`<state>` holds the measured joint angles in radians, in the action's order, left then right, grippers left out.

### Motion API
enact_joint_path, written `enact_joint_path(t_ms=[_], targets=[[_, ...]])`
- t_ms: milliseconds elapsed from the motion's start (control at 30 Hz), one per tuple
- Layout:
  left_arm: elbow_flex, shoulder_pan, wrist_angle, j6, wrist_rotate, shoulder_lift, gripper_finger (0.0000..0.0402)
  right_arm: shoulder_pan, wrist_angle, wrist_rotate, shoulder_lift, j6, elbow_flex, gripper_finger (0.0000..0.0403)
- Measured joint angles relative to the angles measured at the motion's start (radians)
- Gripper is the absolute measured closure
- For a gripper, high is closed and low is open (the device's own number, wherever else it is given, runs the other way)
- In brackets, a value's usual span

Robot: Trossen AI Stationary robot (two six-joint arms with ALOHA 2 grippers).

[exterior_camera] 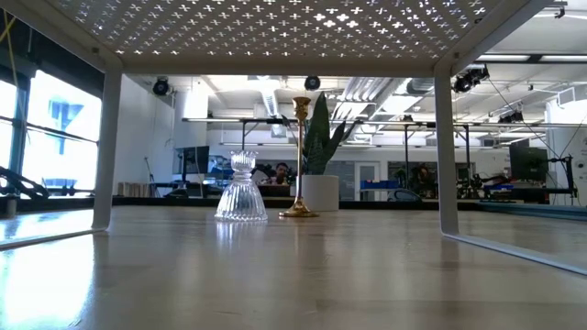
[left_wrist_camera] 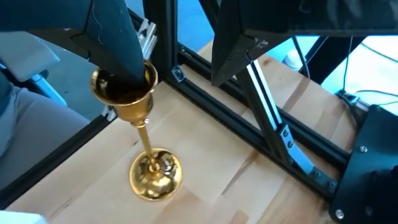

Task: Pick & Place candle stick holders
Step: Put the bottom gold candle holder on the shelf

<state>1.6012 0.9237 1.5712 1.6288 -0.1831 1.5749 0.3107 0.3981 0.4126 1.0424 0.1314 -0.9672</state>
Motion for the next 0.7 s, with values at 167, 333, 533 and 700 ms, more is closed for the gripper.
enact_joint_path(t_ms=[167,333,533,700], targets=[[-0.010,0.000,-0.001,0.000,0.007,0.000,0.0222,0.000,0.000,0.000,0.000,0.000,0.000,0.0346],[-0.010,0.000,0.000,0.000,0.069,0.000,0.0222,0.000,0.000,0.000,0.000,0.000,0.000,0.0348],[-0.059,0.000,-0.009,0.014,0.035,0.000,0.0222,0.000,0.000,0.000,0.000,0.000,0.000,0.0346],[-0.094,-0.001,-0.040,0.026,0.006,-0.003,0.0222,0.000,0.000,0.000,0.000,0.001,0.000,0.0347]])
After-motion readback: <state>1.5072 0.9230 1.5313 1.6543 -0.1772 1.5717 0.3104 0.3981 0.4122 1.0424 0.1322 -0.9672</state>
